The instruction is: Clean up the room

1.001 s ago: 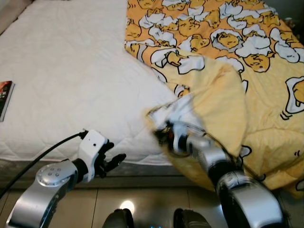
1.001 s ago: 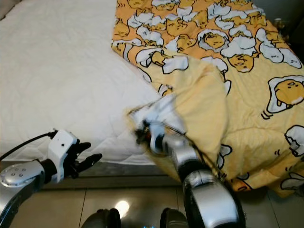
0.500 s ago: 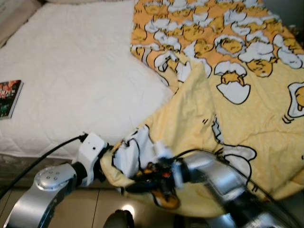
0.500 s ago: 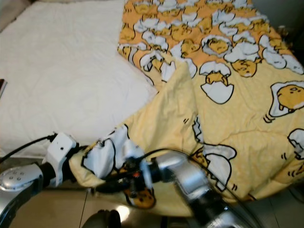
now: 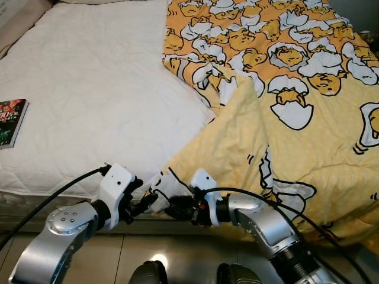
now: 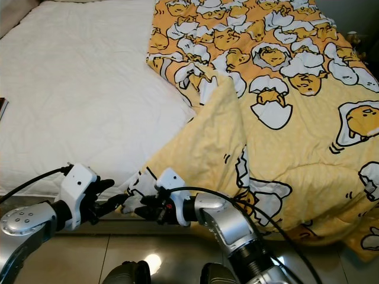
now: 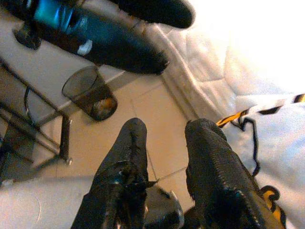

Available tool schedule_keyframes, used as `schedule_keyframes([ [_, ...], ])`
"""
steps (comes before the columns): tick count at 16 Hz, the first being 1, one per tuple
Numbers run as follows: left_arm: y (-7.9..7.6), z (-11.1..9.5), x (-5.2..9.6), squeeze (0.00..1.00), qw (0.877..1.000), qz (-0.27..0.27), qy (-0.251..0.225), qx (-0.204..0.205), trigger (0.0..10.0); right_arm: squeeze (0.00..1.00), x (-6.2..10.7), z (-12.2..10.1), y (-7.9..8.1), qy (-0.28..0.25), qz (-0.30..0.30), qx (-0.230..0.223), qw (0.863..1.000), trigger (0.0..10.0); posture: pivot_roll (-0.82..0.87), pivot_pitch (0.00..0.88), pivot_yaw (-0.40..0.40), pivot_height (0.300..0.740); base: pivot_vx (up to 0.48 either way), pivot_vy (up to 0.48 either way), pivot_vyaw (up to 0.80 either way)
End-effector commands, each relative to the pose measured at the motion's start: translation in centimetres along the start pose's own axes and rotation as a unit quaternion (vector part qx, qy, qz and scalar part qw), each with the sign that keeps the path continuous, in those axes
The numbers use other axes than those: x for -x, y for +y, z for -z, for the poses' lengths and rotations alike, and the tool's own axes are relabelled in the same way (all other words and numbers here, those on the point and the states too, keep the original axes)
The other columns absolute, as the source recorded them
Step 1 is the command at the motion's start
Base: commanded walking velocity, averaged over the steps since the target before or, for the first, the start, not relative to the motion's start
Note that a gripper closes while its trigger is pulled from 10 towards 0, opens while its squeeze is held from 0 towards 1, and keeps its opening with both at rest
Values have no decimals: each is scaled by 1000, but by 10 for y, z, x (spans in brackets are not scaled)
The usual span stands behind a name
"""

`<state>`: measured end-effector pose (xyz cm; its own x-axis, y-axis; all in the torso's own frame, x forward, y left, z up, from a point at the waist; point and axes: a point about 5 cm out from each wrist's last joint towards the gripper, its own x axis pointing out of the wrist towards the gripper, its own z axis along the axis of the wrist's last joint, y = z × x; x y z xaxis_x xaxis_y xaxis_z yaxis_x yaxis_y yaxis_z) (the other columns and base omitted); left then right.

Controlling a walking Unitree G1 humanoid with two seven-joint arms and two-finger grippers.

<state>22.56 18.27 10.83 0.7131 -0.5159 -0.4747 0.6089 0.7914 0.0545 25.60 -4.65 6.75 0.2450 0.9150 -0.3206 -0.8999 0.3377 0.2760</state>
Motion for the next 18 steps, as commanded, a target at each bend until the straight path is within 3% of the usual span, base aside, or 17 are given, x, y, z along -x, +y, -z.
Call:
schedule_keyframes([
  [1, 4, 2, -2, 0, 999, -34, -6, -1, 10000, 1000, 11, -10, -7, -43, 50, -14, 998, 10000, 0, 112, 38, 740, 0, 0, 0],
  [2, 6, 1, -4, 0, 999, -51, -17, -1, 10000, 1000, 16, -14, -10, -64, 78, -21, 995, 10000, -4, 108, 38, 740, 0, 0, 0],
  [4, 10, -8, -12, 0, 988, -134, -65, 30, 10000, 1000, 44, -19, -28, -141, 235, -54, 960, 10000, -23, 96, 43, 740, 0, 0, 0],
  [5, 10, -10, -15, 0, 986, -145, -71, 39, 10000, 973, 50, -17, -32, -151, 267, -59, 950, 10000, -32, 92, 47, 740, 0, 0, 0],
  [6, 8, -14, -21, 0, 982, -161, -86, 41, 10000, 0, 69, -12, -40, -167, 361, -53, 916, 10000, -50, 84, 54, 740, 0, 0, 0],
  [7, 8, -14, -23, 0, 981, -169, -84, 35, 10000, 0, 77, -13, -42, -181, 392, -57, 900, 10000, -61, 81, 62, 740, 0, 0, 0],
  [12, 11, -18, -31, 0, 978, -185, -94, 30, 10000, 0, 96, 12, -35, -180, 462, -120, 860, 10000, -91, 40, 80, 740, 0, 397, -490],
  [16, 13, -16, -30, 0, 975, -196, -98, 29, 10000, 0, 103, 28, -29, -158, 495, -133, 844, 10000, -89, 1, 65, 740, 0, 480, -509],
  [18, 11, -10, -28, 0, 974, -202, -96, 36, 10000, 0, 105, 30, -28, -140, 496, -115, 849, 10000, -86, 0, 56, 740, 0, 480, -491],
])
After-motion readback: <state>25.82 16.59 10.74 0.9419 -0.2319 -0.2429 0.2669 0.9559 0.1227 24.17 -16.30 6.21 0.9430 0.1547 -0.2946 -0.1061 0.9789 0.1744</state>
